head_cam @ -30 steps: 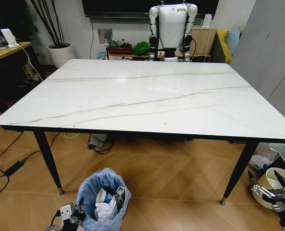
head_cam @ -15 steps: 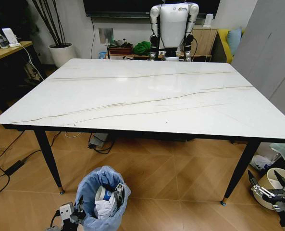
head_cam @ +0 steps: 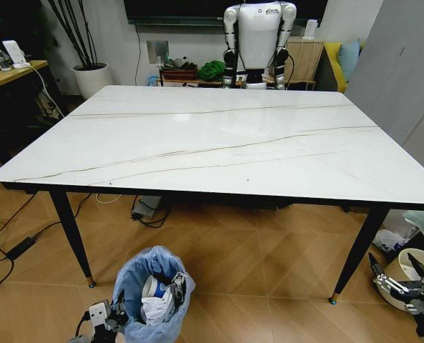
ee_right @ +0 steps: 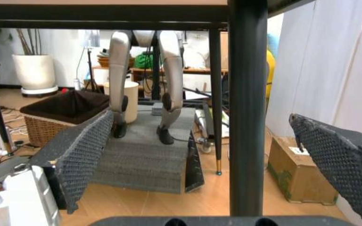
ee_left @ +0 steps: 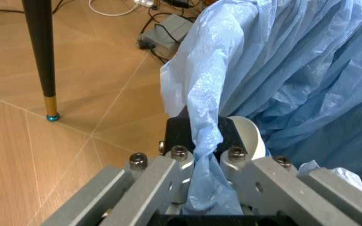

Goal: Pick up the trash bin and place the trash from the table into it.

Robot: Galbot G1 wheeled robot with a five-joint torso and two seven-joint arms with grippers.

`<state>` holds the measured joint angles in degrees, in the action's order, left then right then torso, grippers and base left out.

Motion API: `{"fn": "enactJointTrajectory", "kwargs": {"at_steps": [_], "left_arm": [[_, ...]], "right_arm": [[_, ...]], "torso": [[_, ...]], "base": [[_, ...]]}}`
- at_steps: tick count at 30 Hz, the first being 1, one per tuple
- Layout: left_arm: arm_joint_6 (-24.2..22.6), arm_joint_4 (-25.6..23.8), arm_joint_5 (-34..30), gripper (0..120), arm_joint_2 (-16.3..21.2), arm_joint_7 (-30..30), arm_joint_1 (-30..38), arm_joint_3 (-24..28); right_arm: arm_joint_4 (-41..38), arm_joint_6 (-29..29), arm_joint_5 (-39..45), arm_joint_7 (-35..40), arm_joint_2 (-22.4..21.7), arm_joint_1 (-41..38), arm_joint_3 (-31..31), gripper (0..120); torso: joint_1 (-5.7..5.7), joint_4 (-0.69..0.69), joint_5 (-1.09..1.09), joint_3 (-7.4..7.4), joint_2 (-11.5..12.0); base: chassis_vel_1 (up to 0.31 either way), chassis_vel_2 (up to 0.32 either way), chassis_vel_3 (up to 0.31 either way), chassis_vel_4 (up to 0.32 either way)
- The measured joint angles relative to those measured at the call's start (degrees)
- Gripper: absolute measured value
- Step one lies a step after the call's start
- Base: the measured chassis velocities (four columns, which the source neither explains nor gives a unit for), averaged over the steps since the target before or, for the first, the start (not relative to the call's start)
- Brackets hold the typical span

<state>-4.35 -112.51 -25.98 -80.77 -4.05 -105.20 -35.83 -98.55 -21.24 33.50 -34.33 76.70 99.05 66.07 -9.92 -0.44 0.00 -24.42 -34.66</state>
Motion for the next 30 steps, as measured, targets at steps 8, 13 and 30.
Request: {"fn": "enactJointTrajectory", "kwargs": {"at_steps": [8,13,30], "left_arm": [[-0.24,0.48,-0.14,0,0.15,0.0,0.36,0.12],[-0.69,0.67,-0.42,0,0.57,-0.1,0.74,0.66],[-0.98,2.14,-0.78,0,1.02,-0.22,1.8,1.53]], "right_arm": [[0.0,0.0,0.0,0.0,0.0,0.0,0.0,100],[0.0,0.0,0.0,0.0,0.0,0.0,0.0,100],[0.0,0.0,0.0,0.0,0.0,0.0,0.0,100]], "torso": [[0.56,0.0,0.0,0.74,1.27],[0.83,0.0,0.0,1.2,2.01],[2.06,0.0,0.0,3.11,5.17]], "base": [[0.0,0.0,0.0,0.0],[0.0,0.0,0.0,0.0],[0.0,0.0,0.0,0.0]]}}
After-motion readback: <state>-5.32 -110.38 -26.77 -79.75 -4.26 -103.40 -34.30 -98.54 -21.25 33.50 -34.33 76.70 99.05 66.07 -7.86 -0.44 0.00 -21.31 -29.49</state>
